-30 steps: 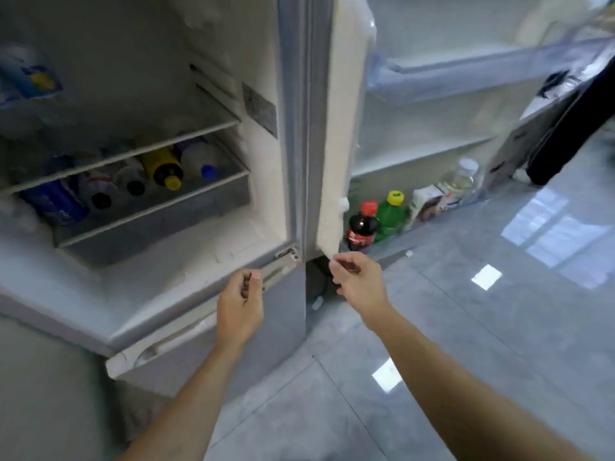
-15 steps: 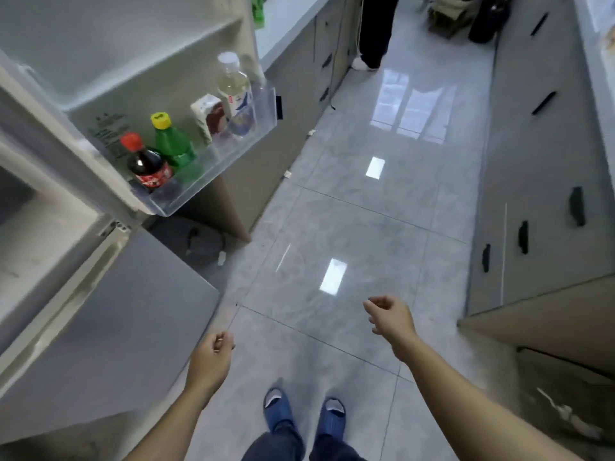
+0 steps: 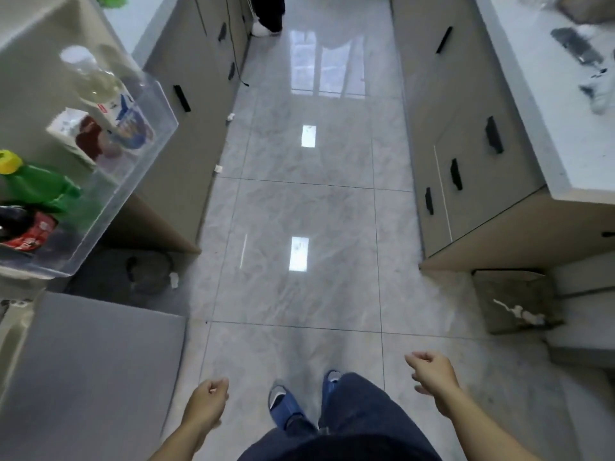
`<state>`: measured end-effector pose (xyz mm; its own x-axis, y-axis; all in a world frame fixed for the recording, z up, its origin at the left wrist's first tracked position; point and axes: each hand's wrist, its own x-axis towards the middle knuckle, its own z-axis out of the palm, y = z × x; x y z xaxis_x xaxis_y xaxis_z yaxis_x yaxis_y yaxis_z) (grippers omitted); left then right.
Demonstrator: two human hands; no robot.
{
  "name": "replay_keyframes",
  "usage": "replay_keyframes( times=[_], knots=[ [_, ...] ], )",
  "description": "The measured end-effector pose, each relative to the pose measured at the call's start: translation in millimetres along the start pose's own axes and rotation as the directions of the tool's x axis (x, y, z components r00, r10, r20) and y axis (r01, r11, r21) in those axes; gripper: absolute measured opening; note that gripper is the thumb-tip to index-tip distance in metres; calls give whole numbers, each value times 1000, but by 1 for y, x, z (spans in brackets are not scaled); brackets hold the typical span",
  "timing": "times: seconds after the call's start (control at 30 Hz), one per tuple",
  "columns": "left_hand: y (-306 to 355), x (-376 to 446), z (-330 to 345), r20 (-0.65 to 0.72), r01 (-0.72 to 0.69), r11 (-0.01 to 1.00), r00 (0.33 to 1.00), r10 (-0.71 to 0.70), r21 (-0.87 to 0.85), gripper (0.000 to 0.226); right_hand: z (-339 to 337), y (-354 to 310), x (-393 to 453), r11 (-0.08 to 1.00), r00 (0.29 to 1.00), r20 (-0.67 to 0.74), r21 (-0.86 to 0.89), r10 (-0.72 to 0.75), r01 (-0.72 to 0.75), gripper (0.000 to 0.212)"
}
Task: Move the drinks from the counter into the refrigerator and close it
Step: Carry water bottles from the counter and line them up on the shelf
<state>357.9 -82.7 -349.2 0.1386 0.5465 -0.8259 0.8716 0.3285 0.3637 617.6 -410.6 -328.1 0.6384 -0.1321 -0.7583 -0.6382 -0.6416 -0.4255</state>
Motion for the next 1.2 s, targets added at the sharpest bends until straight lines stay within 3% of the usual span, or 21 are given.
replay_keyframes(
  times=[0.23, 0.4, 0.53, 0.7, 0.93, 1.2],
  knots=[
    [106, 33, 18, 76, -124, 991, 990, 121, 42, 24, -14, 29, 15, 979, 979, -39, 56, 200, -198, 16],
    [200, 56, 42, 62, -179, 984, 982, 180, -25, 20, -28, -6, 62, 966, 967, -23, 54, 253, -252, 13],
    [255, 63, 54, 8, -145, 989, 989, 145, -32, 21, -43, -82, 110, 968, 970, 25, 58, 243, -244, 11],
    [306, 76, 65, -44, -125, 990, 992, 122, -71, 21, -46, -212, 172, 999, 994, 101, -6, 37, -36, 15],
    [335, 106, 61, -87, -3, 989, 996, -10, -146, 23, -9, -382, 221, 987, 963, 220, -7, -156, 162, 16],
    [390, 180, 35, -122, 164, 952, 972, -201, -259, 28, 48, -517, 262, 964, 943, 275, -131, -188, 230, 9]
  ],
)
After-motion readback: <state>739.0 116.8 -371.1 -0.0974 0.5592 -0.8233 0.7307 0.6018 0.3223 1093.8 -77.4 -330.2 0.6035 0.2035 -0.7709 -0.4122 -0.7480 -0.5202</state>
